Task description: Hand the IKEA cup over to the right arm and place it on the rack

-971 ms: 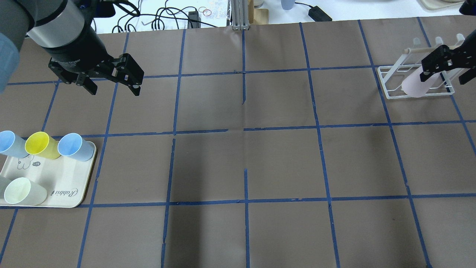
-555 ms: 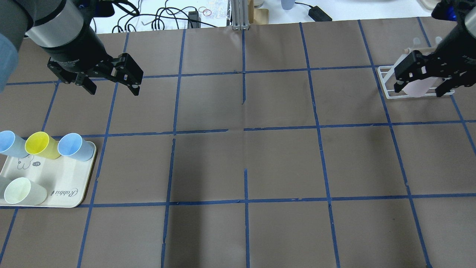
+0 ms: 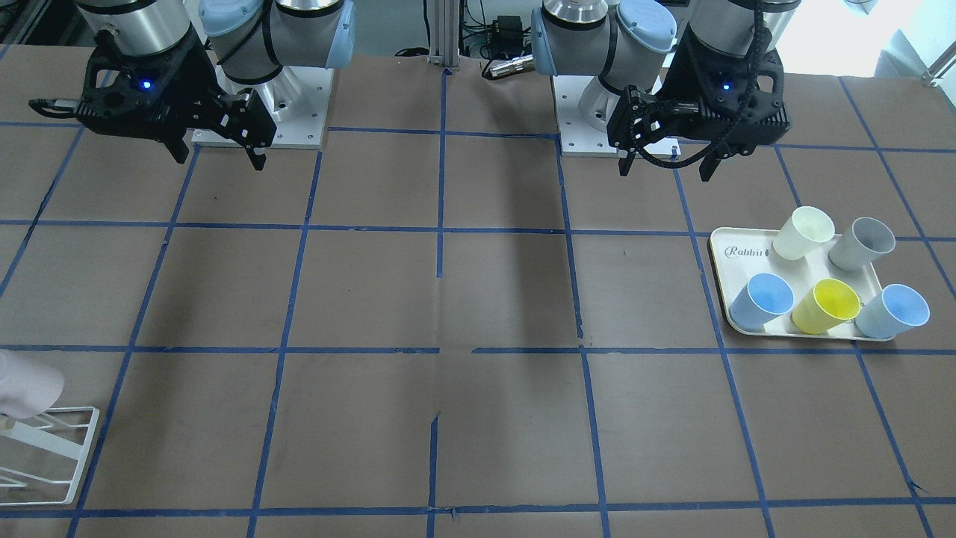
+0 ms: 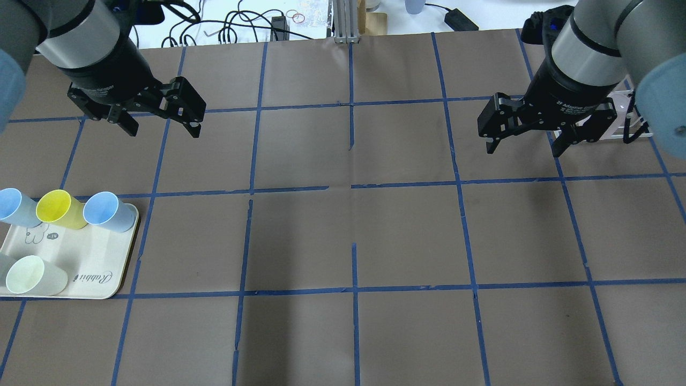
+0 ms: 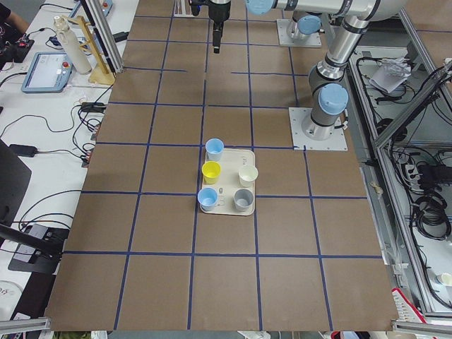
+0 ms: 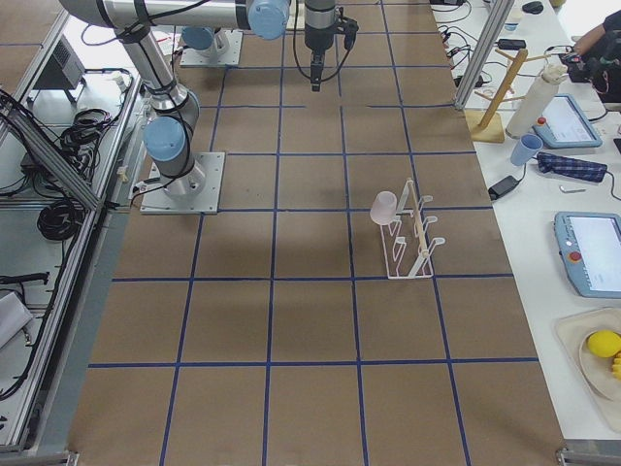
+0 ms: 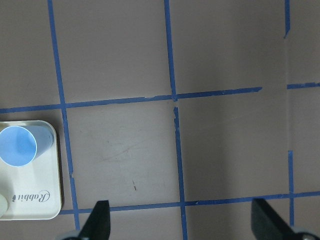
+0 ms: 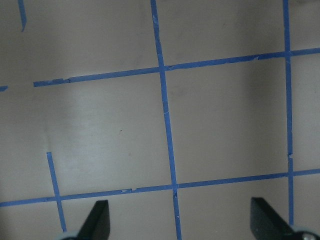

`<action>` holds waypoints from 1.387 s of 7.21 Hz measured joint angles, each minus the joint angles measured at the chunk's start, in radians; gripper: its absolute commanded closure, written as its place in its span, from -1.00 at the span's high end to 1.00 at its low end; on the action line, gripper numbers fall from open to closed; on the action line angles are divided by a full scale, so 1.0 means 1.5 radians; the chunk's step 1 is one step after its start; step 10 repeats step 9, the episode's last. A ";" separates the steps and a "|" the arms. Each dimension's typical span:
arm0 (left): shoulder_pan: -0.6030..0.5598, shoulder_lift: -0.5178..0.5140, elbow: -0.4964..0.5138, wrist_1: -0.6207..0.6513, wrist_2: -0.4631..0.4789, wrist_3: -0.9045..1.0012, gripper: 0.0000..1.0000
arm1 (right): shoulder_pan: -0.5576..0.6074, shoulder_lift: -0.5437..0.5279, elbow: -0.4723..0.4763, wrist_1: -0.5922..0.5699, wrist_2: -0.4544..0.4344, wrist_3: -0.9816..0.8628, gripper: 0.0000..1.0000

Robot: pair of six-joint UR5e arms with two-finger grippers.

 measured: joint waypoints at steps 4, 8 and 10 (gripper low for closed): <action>-0.001 0.001 -0.001 0.000 -0.002 0.000 1.00 | 0.006 -0.057 0.038 0.017 0.006 -0.004 1.00; -0.001 0.002 -0.002 0.000 -0.002 0.000 1.00 | 0.005 -0.064 0.037 0.027 0.001 -0.006 1.00; -0.001 0.002 -0.002 0.000 -0.002 0.000 1.00 | 0.005 -0.065 0.036 0.028 0.003 -0.006 1.00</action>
